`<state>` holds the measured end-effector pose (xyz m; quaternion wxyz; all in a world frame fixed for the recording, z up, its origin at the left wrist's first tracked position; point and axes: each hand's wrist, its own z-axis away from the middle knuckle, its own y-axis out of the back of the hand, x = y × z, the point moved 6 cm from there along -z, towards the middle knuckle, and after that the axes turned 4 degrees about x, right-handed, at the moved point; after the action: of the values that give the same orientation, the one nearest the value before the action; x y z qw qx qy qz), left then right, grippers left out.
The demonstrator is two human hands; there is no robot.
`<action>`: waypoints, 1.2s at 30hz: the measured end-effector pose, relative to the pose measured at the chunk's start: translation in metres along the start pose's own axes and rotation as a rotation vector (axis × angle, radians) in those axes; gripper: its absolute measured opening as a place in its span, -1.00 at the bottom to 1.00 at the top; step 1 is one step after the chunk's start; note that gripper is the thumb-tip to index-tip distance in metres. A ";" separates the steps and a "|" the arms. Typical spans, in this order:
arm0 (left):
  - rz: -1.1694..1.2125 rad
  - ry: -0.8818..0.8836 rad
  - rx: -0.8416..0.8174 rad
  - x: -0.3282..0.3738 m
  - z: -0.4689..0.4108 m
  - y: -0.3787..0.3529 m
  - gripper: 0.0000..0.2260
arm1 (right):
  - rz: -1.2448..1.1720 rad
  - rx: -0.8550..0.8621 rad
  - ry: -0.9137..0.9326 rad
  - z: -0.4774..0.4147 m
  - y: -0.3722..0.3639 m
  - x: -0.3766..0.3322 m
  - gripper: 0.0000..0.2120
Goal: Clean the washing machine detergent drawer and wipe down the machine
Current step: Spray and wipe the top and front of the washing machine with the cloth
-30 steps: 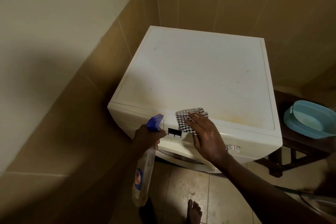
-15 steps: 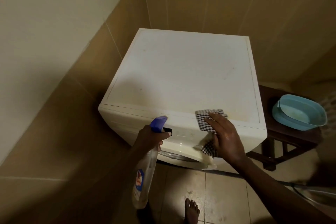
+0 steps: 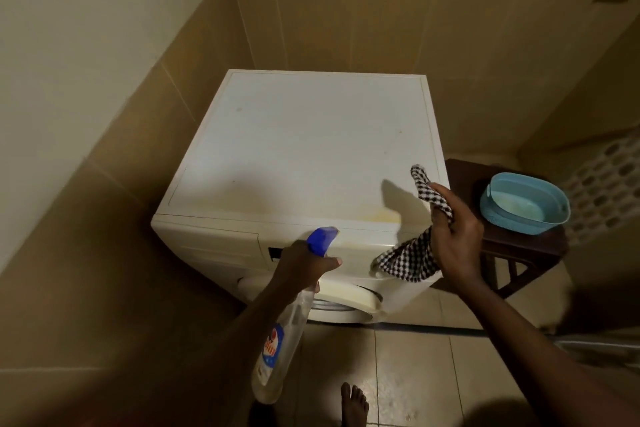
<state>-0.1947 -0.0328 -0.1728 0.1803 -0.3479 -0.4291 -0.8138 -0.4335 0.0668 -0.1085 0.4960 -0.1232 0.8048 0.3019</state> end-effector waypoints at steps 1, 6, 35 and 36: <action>-0.026 -0.002 0.017 0.003 0.000 -0.003 -0.78 | 0.008 -0.012 0.039 -0.002 0.005 -0.003 -0.60; -0.060 -0.041 0.027 0.025 -0.002 -0.013 -0.77 | 0.065 -0.108 0.131 0.008 0.014 0.005 -0.57; 0.027 -0.038 -0.092 0.070 -0.012 -0.088 -0.70 | 0.343 -0.189 0.115 0.020 0.018 0.080 -0.57; 0.036 -0.058 -0.113 0.065 -0.012 -0.085 -0.73 | 0.396 -0.188 0.124 0.021 0.013 0.082 -0.56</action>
<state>-0.2947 0.0063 -0.1794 0.1625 -0.3885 -0.3812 -0.8230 -0.4639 0.0981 -0.1822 0.3630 -0.0267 0.8105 0.4590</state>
